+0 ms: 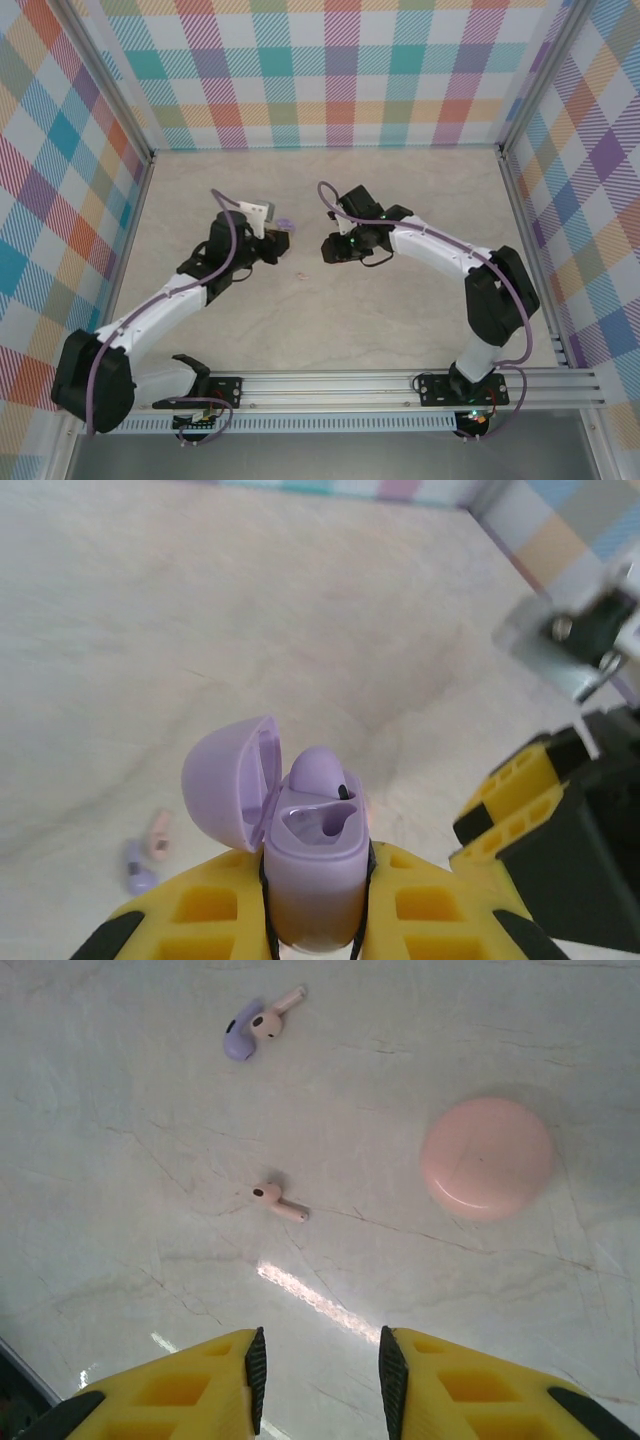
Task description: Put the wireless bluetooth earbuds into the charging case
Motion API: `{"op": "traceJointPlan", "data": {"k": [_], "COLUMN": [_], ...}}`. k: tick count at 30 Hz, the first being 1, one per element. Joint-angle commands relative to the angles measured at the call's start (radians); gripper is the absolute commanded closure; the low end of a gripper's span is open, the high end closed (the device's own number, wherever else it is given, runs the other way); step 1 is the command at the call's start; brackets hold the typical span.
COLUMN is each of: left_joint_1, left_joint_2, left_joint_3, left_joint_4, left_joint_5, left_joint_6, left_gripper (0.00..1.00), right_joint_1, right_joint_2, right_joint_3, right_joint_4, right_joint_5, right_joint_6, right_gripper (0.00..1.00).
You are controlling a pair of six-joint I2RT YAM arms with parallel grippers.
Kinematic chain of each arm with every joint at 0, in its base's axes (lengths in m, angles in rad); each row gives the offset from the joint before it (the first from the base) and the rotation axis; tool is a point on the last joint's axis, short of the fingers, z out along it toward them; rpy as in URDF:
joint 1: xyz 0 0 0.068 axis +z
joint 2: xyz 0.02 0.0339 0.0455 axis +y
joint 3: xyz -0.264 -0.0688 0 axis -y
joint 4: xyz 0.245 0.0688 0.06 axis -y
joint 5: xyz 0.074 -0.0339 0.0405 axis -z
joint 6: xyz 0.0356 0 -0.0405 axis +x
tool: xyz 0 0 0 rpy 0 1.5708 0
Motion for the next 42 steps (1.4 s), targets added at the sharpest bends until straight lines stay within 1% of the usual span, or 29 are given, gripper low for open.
{"op": "traceJointPlan", "data": {"k": [1, 5, 8, 11, 17, 23, 28, 35, 37, 42], "left_joint_1": [0.07, 0.137, 0.162, 0.17, 0.176, 0.178, 0.178, 0.179, 0.179, 0.179], "left_joint_2": [-0.104, -0.213, -0.269, -0.295, -0.332, -0.333, -0.332, -0.334, -0.335, -0.336], "left_joint_3": [0.05, 0.084, 0.109, 0.132, 0.137, 0.136, 0.135, 0.134, 0.132, 0.129], "left_joint_4": [-0.124, -0.243, -0.324, -0.382, -0.416, -0.419, -0.418, -0.429, -0.431, -0.431], "left_joint_5": [-0.062, -0.074, -0.076, -0.076, -0.101, -0.107, -0.102, -0.103, -0.103, -0.103], "left_joint_6": [-0.084, -0.1, -0.1, -0.106, -0.112, -0.113, -0.112, -0.105, -0.102, -0.101], "left_gripper": [1.0, 1.0, 1.0, 1.0, 1.0, 1.0, 1.0, 1.0, 1.0, 1.0], "right_joint_1": [-0.002, 0.003, 0.018, 0.026, 0.052, 0.054, 0.054, 0.053, 0.052, 0.05], "right_joint_2": [0.078, 0.197, 0.287, 0.381, 0.569, 0.668, 0.714, 0.776, 0.793, 0.822], "right_joint_3": [0.081, 0.197, 0.297, 0.414, 0.653, 0.762, 0.802, 0.874, 0.897, 0.945], "right_joint_4": [-0.018, -0.035, -0.058, -0.11, -0.251, -0.325, -0.337, -0.343, -0.351, -0.384], "right_joint_5": [-0.104, -0.215, -0.25, -0.298, -0.338, -0.354, -0.313, -0.245, -0.224, -0.139], "right_joint_6": [-0.081, -0.102, -0.125, -0.146, -0.173, -0.172, -0.153, -0.121, -0.112, -0.102], "right_gripper": [0.64, 0.67, 0.69, 0.71, 0.72, 0.71, 0.68, 0.66, 0.63, 0.58]}}
